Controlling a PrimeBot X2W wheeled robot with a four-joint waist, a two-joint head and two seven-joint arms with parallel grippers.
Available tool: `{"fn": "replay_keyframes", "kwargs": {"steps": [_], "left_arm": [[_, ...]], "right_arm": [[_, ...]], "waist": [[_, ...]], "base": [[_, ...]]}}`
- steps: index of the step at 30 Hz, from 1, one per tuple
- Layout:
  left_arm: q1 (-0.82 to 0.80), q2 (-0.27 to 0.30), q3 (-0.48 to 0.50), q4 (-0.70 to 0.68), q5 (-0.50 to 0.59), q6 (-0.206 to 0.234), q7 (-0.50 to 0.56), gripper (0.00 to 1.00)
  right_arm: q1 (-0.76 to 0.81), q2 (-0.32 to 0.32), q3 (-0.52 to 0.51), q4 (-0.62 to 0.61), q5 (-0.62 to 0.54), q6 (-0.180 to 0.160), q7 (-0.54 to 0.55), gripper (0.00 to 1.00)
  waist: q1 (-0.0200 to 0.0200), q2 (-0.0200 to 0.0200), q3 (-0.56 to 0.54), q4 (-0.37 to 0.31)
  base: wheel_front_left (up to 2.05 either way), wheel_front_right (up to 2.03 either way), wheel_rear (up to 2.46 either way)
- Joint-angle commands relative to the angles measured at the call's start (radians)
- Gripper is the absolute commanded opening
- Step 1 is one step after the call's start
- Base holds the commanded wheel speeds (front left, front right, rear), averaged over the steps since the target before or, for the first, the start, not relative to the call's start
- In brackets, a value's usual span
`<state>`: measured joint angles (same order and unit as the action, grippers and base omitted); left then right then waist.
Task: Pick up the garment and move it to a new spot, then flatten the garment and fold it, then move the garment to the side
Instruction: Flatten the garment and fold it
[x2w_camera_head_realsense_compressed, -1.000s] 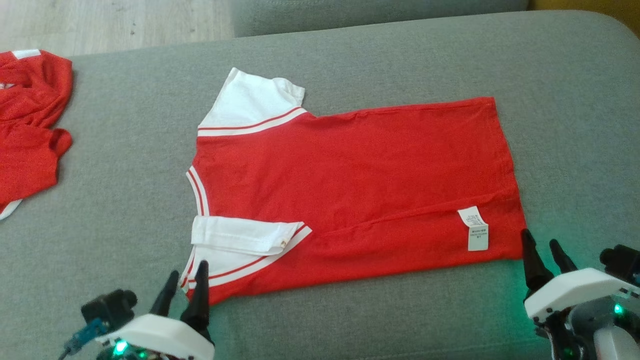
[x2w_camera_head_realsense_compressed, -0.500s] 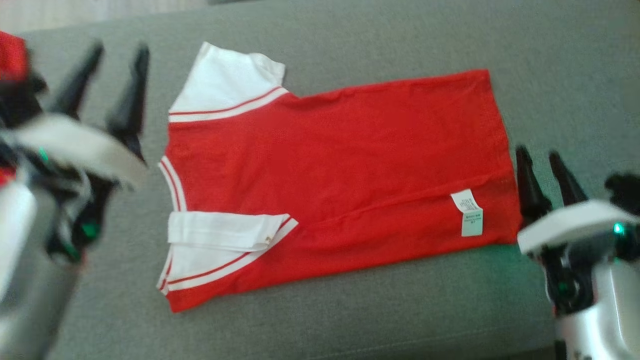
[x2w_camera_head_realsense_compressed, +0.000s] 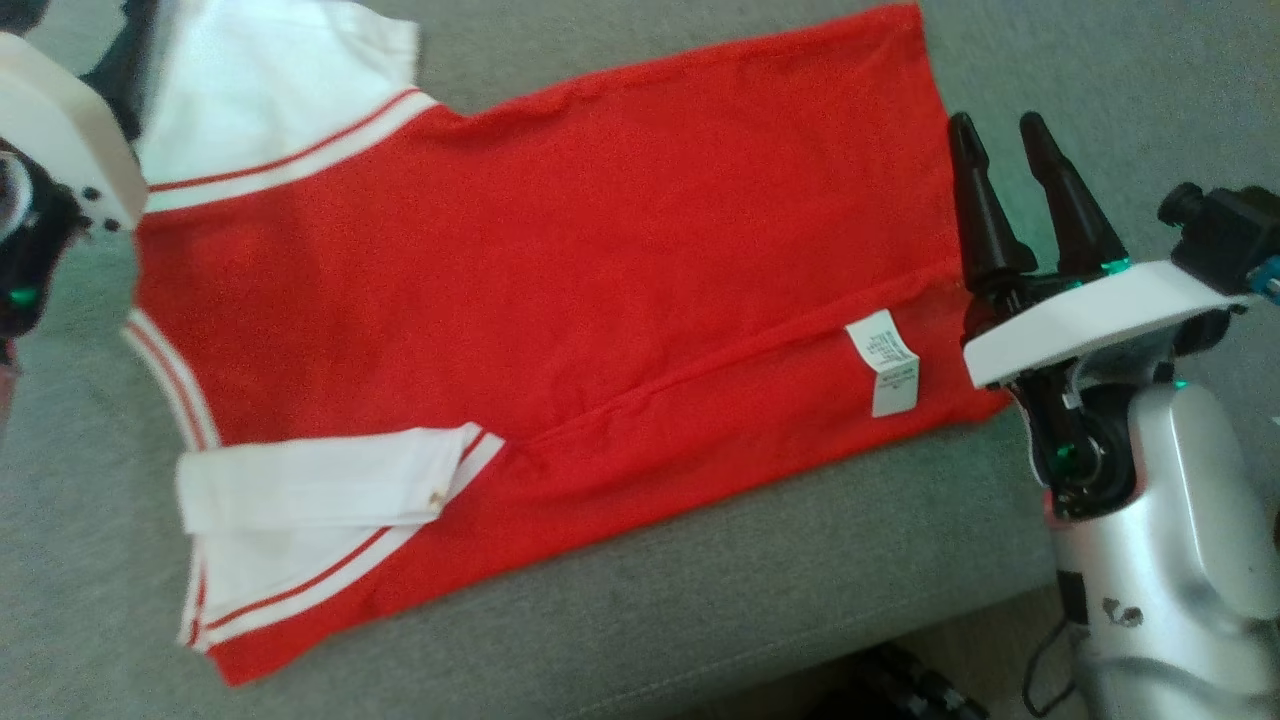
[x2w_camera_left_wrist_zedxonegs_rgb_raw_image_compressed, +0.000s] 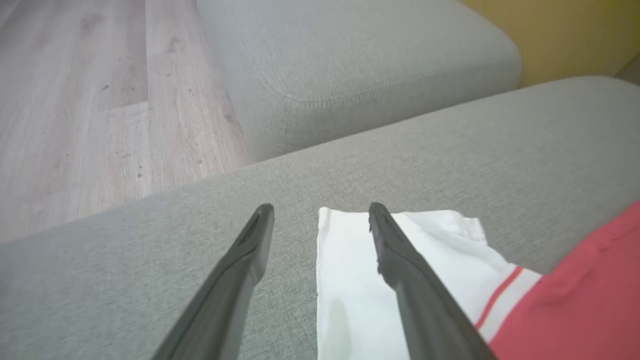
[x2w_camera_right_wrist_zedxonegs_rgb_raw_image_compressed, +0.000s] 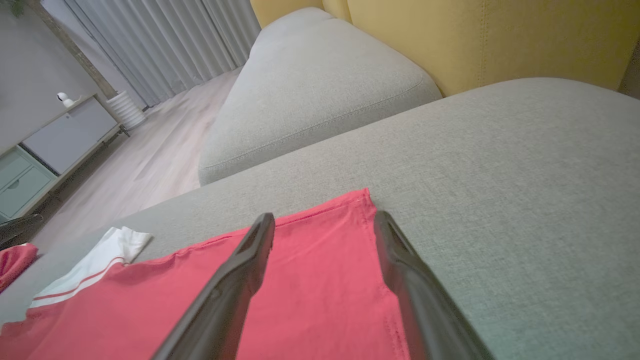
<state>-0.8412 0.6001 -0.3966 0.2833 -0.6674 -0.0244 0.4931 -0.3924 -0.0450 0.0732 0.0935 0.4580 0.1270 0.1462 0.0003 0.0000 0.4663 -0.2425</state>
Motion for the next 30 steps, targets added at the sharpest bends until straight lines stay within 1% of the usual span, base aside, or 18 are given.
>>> {"fn": "replay_keyframes", "kwargs": {"steps": [1, 10, 16, 17, 18, 19, 21, 22, 26, 30], "left_arm": [[-0.053, 0.061, 0.036, -0.024, 0.01, -0.002, 0.006, 1.0], [-0.093, 0.079, 0.013, 0.065, 0.019, -0.02, 0.046, 1.0], [-0.097, 0.083, -0.021, 0.071, 0.008, -0.038, 0.118, 1.0], [-0.095, 0.082, -0.027, 0.066, 0.004, -0.041, 0.129, 0.82], [-0.093, 0.08, -0.031, 0.06, 0.0, -0.044, 0.137, 0.46], [-0.093, 0.079, -0.035, 0.053, -0.002, -0.046, 0.142, 0.34], [-0.094, 0.078, -0.041, 0.041, 0.002, -0.049, 0.138, 0.05], [-0.096, 0.077, -0.043, 0.037, 0.007, -0.049, 0.131, 0.0], [-0.112, 0.063, -0.044, 0.029, 0.027, -0.042, 0.081, 0.0], [-0.131, 0.034, -0.049, 0.018, 0.043, -0.044, 0.012, 0.0]], "right_arm": [[-0.018, -0.005, 0.022, -0.037, 0.007, 0.004, -0.011, 1.0], [-0.04, -0.005, 0.052, -0.013, 0.018, 0.004, -0.051, 1.0], [-0.066, -0.005, 0.076, 0.005, 0.017, 0.004, -0.061, 1.0], [-0.072, -0.005, 0.079, 0.007, 0.011, 0.004, -0.058, 1.0], [-0.079, -0.005, 0.082, 0.009, 0.004, 0.004, -0.055, 1.0], [-0.089, -0.005, 0.084, 0.012, -0.006, 0.004, -0.049, 1.0], [-0.113, -0.005, 0.088, 0.02, -0.031, 0.004, -0.031, 1.0], [-0.128, -0.005, 0.09, 0.028, -0.045, 0.004, -0.019, 1.0], [-0.211, -0.005, 0.082, 0.088, -0.118, 0.004, 0.038, 1.0], [-0.3, -0.018, 0.049, 0.182, -0.185, 0.004, 0.089, 1.0]], "waist": [[-0.0003, 0.0, 0.055, -0.051], [-0.0003, 0.0, 0.109, -0.09], [-0.0003, 0.0, 0.117, -0.092], [-0.0003, 0.0, 0.117, -0.09], [-0.0003, 0.0, 0.117, -0.088], [-0.0003, 0.0, 0.118, -0.085], [-0.0003, 0.0, 0.117, -0.079], [-0.0003, 0.0, 0.117, -0.075], [-0.0003, 0.0, 0.109, -0.054], [-0.0003, 0.0, 0.097, -0.014]], "base": [[0.0, 0.0, 0.0], [0.0, 0.0, 0.0], [0.0, 0.0, 0.0], [0.0, 0.0, 0.0], [0.0, 0.0, 0.0], [0.0, 0.0, 0.0], [0.0, 0.0, 0.0], [0.0, 0.0, 0.0], [0.0, 0.0, 0.0], [0.0, 0.0, 0.0]]}}
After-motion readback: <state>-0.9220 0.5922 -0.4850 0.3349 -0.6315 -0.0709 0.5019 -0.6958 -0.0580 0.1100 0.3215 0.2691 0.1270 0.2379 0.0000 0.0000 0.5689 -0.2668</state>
